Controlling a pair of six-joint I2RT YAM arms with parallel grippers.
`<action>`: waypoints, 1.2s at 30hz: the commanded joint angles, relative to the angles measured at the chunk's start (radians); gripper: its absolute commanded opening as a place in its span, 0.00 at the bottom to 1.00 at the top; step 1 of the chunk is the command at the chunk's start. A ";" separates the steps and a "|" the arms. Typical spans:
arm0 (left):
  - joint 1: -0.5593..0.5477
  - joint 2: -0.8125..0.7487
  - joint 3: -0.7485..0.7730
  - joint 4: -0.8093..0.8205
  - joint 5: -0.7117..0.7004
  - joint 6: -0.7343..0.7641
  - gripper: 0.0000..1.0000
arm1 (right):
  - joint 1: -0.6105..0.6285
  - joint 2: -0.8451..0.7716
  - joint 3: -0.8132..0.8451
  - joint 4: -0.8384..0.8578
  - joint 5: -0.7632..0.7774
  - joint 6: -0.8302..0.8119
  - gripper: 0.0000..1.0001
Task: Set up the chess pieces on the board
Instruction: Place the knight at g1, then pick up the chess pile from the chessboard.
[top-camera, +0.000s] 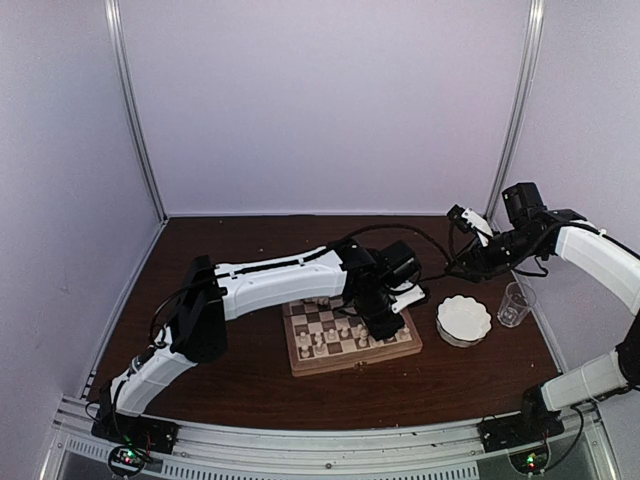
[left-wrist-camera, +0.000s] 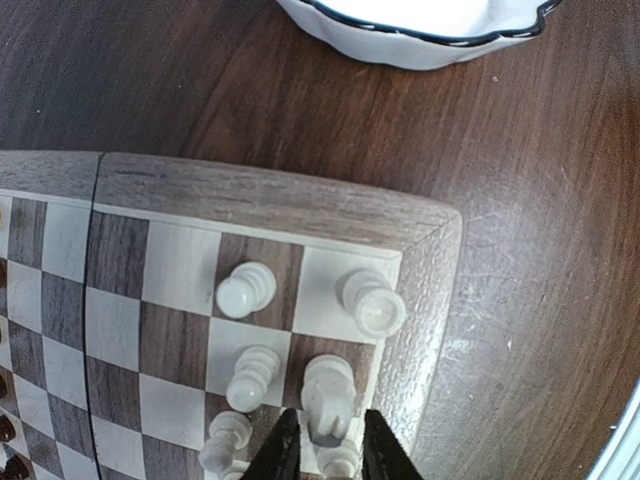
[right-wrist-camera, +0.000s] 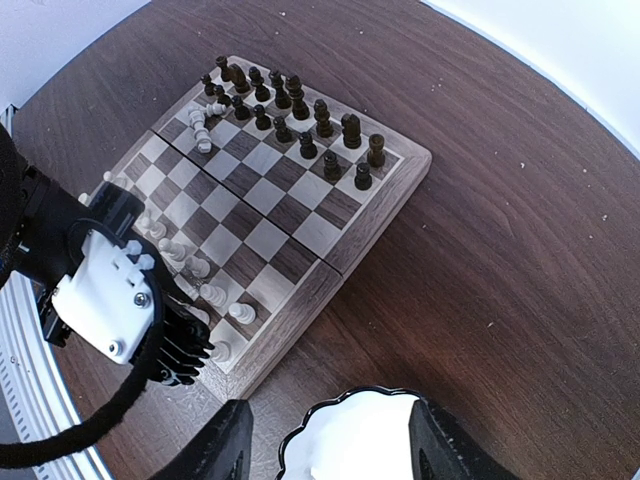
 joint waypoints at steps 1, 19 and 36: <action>0.007 -0.021 -0.010 0.018 0.012 -0.013 0.24 | -0.009 -0.007 0.009 0.005 -0.012 0.008 0.56; 0.088 -0.459 -0.377 0.060 -0.189 -0.103 0.40 | -0.011 -0.028 0.006 0.008 -0.035 0.010 0.57; 0.299 -0.713 -0.863 0.302 -0.113 -0.275 0.39 | 0.297 0.263 0.228 -0.029 -0.007 -0.026 0.48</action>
